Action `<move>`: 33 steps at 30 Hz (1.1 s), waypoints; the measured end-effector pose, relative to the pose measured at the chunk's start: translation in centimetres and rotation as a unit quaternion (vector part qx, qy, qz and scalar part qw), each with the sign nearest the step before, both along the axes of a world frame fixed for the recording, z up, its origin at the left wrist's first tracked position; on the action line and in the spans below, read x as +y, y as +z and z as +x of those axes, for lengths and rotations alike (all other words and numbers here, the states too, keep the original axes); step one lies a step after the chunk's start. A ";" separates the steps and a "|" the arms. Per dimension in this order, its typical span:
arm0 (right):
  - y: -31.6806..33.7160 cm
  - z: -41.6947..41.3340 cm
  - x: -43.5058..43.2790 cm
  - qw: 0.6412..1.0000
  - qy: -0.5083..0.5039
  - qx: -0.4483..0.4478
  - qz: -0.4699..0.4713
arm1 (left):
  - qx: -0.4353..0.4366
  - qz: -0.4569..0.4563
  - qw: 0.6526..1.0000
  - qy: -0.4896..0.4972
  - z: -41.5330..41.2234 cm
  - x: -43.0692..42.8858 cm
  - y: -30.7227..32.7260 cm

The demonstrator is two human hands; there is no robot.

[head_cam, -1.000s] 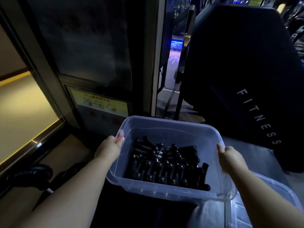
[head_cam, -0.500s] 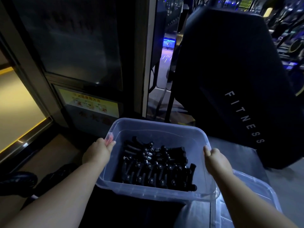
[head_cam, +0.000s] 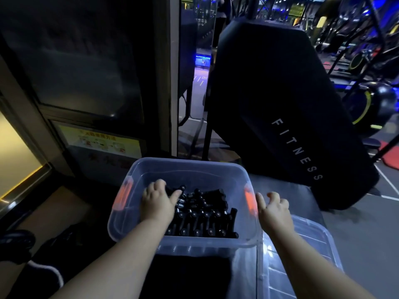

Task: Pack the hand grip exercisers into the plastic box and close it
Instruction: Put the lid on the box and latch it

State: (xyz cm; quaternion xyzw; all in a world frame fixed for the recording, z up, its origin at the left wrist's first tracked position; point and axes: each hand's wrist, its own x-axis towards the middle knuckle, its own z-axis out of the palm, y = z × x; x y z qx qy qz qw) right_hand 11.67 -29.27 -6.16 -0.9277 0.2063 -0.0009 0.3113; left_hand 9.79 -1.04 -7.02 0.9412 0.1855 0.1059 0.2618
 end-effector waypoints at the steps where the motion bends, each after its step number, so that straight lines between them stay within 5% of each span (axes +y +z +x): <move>1: 0.1 -0.5 -0.5 1.000 -0.001 -0.001 0.008 | -0.002 -0.015 1.000 -0.015 -0.1 -1.9 0.1; 11: -1.1 -6.6 -9.1 0.998 -0.037 0.033 0.025 | -0.086 -0.095 0.956 -0.264 -3.4 -21.7 -0.2; 13: -1.6 -7.8 -11.2 0.997 -0.052 0.039 0.027 | -0.013 -0.136 0.943 -0.303 -4.4 -25.2 -0.1; 22: -6.7 -12.5 -19.2 0.987 -0.117 0.093 0.055 | 0.200 -0.178 0.930 -0.253 -6.1 -32.7 -7.4; 33: -14.5 -16.4 -23.3 0.965 -0.185 0.188 0.002 | 0.263 -0.084 0.948 -0.156 -6.8 -32.6 -13.7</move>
